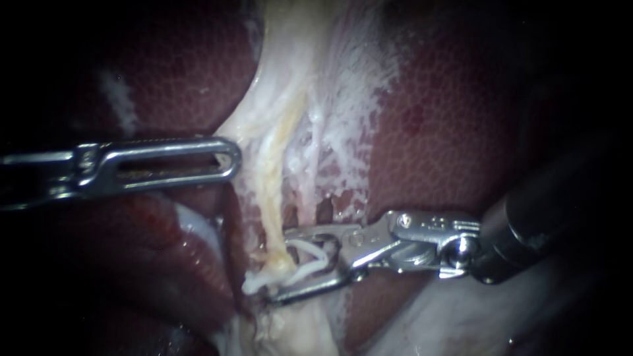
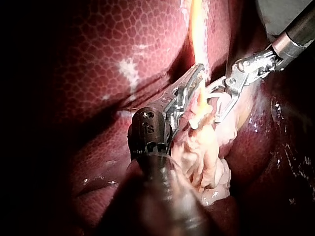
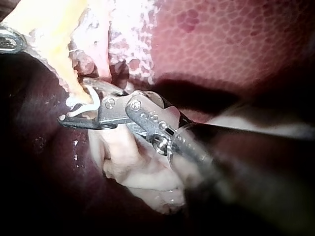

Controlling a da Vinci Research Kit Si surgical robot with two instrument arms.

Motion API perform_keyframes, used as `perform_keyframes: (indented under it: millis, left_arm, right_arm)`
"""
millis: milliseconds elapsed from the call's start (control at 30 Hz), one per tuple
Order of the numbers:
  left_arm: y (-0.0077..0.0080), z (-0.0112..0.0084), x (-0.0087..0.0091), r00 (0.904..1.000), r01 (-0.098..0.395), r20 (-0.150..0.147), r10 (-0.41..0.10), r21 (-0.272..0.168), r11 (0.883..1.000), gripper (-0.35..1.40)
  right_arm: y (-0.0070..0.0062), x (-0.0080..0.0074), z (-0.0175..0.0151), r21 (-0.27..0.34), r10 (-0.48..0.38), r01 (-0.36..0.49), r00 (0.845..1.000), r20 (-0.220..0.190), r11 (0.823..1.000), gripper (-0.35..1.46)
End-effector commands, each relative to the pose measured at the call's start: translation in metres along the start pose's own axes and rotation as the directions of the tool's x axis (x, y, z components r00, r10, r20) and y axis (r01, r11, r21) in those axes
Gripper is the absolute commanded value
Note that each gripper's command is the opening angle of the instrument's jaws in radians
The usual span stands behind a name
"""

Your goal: Clipping second clip left tube

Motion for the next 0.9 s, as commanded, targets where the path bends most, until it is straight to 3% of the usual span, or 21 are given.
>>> perform_keyframes:
  millis: [33,300,667,900]
  left_arm:
    - [0.0001,0.0,0.0001,1.0,0.001,0.001,-0.001,-0.002,1.0,-0.35]
    - [0.0004,0.0001,0.0002,1.0,0.0,0.002,0.0,-0.004,1.0,-0.35]
    - [0.0004,0.0002,0.0002,1.0,0.0,0.003,0.0,-0.005,1.0,-0.35]
    - [0.0004,0.0002,0.0002,1.0,0.0,0.003,0.0,-0.005,1.0,-0.35]
  right_arm:
    - [0.0,0.0003,-0.0001,-0.001,0.002,-0.002,1.0,0.002,1.0,0.57]
    - [-0.0005,0.0018,0.0,0.004,0.009,-0.009,1.0,-0.004,1.0,0.56]
    - [0.0001,0.0004,0.0037,0.052,0.031,-0.031,0.999,0.014,0.998,0.53]
    - [0.0005,0.0002,0.0044,0.054,0.056,-0.057,0.998,0.022,0.997,0.51]
